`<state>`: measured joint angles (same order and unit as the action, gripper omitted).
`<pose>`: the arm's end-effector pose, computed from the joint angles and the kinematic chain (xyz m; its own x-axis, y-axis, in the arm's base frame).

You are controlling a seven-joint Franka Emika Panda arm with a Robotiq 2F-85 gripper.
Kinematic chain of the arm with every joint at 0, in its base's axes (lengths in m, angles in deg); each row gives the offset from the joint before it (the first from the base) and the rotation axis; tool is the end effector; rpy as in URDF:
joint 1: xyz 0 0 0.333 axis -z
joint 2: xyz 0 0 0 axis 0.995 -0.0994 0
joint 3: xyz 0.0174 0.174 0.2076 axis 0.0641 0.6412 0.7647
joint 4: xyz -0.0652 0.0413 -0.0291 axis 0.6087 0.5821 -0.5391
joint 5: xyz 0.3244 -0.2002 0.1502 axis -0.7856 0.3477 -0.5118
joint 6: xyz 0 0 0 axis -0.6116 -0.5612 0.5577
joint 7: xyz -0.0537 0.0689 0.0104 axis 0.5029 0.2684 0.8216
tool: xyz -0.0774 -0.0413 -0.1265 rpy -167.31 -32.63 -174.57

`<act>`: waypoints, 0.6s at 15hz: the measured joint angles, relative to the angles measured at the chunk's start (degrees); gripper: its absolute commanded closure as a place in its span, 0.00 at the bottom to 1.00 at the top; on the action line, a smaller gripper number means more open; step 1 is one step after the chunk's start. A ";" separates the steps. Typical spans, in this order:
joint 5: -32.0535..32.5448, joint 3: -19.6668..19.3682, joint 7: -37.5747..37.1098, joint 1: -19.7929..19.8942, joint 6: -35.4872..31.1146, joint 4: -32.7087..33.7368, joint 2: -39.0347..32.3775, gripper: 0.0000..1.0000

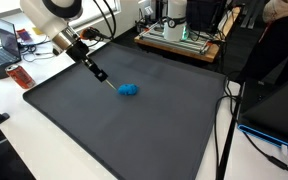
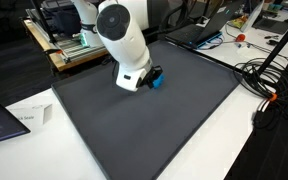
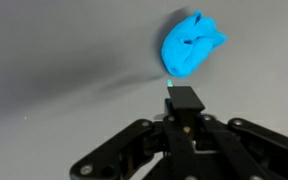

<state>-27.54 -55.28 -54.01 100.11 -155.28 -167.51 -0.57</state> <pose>0.6289 -0.1109 0.1202 0.8919 -0.3102 -0.3291 -0.4253 -0.8228 -0.3770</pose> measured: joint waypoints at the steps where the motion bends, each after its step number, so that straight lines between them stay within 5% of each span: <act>1: -0.15 0.00 0.00 0.33 0.23 0.64 -0.69 0.97; 9: -0.96 -0.01 0.00 2.09 4.30 6.06 -5.16 0.97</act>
<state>-28.50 -55.29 -54.01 102.19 -150.98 -161.46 -5.73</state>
